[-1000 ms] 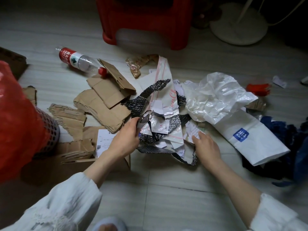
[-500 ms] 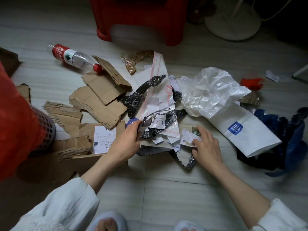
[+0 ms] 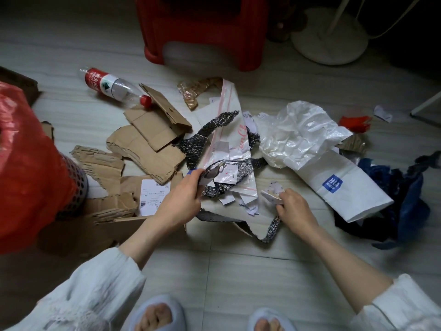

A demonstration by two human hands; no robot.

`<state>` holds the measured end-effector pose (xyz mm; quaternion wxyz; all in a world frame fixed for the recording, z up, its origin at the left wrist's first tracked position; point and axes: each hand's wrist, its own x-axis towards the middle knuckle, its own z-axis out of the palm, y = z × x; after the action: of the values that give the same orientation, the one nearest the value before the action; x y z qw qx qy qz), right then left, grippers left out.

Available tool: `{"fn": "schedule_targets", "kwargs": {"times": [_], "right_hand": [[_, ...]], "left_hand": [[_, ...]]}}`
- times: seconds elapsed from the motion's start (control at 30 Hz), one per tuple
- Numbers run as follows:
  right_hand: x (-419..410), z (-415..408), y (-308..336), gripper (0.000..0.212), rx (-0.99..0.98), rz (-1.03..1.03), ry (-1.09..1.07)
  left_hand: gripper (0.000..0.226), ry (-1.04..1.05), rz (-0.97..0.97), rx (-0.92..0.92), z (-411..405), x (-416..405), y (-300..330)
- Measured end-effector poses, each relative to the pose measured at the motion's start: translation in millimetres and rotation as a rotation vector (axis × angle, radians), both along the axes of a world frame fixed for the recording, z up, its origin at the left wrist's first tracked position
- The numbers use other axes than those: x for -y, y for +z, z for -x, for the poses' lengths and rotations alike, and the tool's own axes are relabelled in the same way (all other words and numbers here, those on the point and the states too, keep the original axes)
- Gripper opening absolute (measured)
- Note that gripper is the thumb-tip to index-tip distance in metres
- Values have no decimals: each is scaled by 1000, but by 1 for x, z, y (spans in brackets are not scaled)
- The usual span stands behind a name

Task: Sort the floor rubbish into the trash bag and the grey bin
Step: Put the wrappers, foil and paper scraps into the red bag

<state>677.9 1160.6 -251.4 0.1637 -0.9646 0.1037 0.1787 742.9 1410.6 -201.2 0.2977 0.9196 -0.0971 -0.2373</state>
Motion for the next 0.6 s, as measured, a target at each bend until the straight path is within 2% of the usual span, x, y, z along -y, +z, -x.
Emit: {"fn": "schedule_targets", "kwargs": {"times": [0.1, 0.23, 0.37, 0.5, 0.6], "right_hand": [[-5, -7, 29, 15, 96, -45, -65], [-28, -23, 85, 16, 203, -166, -160], [-73, -42, 141, 16, 225, -298, -100], [-130, -67, 198, 21, 197, -482, -21], [-181, -85, 229, 14, 180, -584, 47]], "left_hand": [[40, 14, 46, 18, -3, -1, 23], [42, 101, 160, -19, -16, -10, 71], [33, 195, 350, 39, -24, -39, 131], [30, 246, 303, 218, -35, -83, 186], [28, 323, 265, 370, -41, -131, 218]]}}
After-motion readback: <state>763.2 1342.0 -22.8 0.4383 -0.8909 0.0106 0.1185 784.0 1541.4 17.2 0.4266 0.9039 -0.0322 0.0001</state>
